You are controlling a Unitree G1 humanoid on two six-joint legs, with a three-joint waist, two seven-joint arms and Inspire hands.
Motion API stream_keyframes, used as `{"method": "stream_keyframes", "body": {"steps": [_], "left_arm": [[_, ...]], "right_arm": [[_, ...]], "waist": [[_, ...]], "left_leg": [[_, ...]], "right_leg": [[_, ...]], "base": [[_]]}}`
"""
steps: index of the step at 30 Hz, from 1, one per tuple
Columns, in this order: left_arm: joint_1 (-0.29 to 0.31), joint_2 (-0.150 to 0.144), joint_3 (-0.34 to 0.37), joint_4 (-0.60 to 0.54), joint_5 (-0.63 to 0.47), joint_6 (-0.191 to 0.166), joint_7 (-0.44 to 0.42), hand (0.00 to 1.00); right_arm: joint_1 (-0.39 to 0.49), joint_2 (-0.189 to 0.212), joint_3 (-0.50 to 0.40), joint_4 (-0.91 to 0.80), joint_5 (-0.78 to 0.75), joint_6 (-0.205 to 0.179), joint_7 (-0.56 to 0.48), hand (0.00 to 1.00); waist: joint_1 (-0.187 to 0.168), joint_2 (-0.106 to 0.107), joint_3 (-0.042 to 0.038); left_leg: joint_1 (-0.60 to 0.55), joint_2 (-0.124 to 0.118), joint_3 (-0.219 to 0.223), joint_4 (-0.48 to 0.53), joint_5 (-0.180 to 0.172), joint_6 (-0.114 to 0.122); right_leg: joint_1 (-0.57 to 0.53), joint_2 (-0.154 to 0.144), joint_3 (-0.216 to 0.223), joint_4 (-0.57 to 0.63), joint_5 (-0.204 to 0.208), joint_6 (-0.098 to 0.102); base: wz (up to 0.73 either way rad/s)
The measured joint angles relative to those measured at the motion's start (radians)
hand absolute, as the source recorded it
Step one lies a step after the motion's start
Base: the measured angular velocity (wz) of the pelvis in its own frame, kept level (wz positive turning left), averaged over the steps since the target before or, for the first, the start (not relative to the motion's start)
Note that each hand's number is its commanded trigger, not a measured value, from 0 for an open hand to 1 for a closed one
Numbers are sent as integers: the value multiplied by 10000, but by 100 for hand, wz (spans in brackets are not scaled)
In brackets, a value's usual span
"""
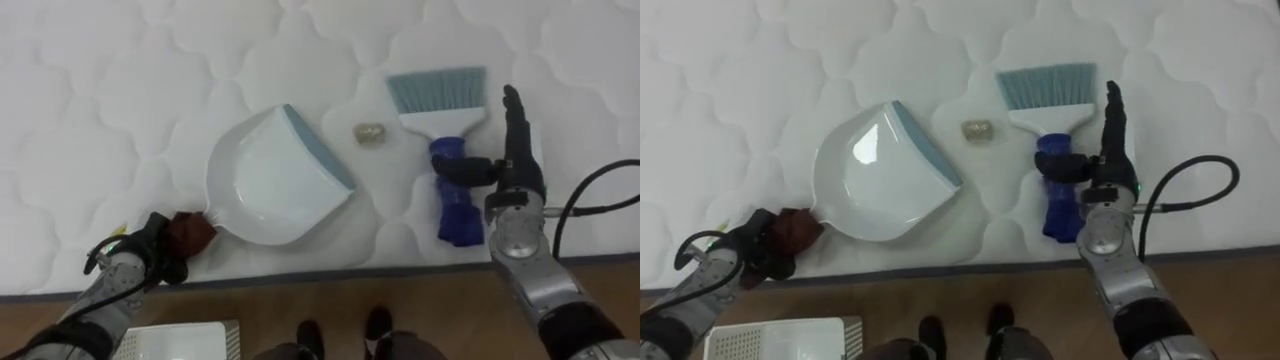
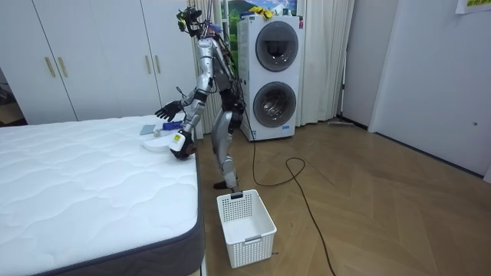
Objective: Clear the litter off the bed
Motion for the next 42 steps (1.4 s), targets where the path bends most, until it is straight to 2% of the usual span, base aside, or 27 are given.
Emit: {"method": "stream_keyframes", "body": {"steps": [12, 16, 27, 42], "left_arm": [[0, -11, -98, -59, -2, 19, 54, 100], [2, -26, -314, -77, -2, 41, 63, 100], [-50, -79, -328, -102, -15, 195, -56, 100], [-37, -82, -326, -101, -6, 251, -60, 100]], "right_arm": [[-8, 23, 294, 34, 277, -2, 464, 0], [-206, 20, 308, 650, 286, -2, 494, 0], [-257, 63, 320, 2078, 505, 168, 909, 0], [-257, 53, 375, 2601, -553, 97, 1273, 0]], "waist": [[35, 71, -19], [79, 71, -18], [27, 70, -18], [-59, 78, -25]], "left_leg": [[3, 2, -1, 1, 0, 1], [31, -24, -2, 2, 2, 3], [37, -61, 19, 69, 4, 6], [101, -40, -6, 142, 3, 6]], "right_leg": [[0, -1, -6, 58, 0, -4], [0, -33, -6, 141, -2, -3], [-21, -91, 7, 177, -33, 9], [101, -69, -18, 142, -31, 11]], "base": [[0], [0], [0], [0]]}}
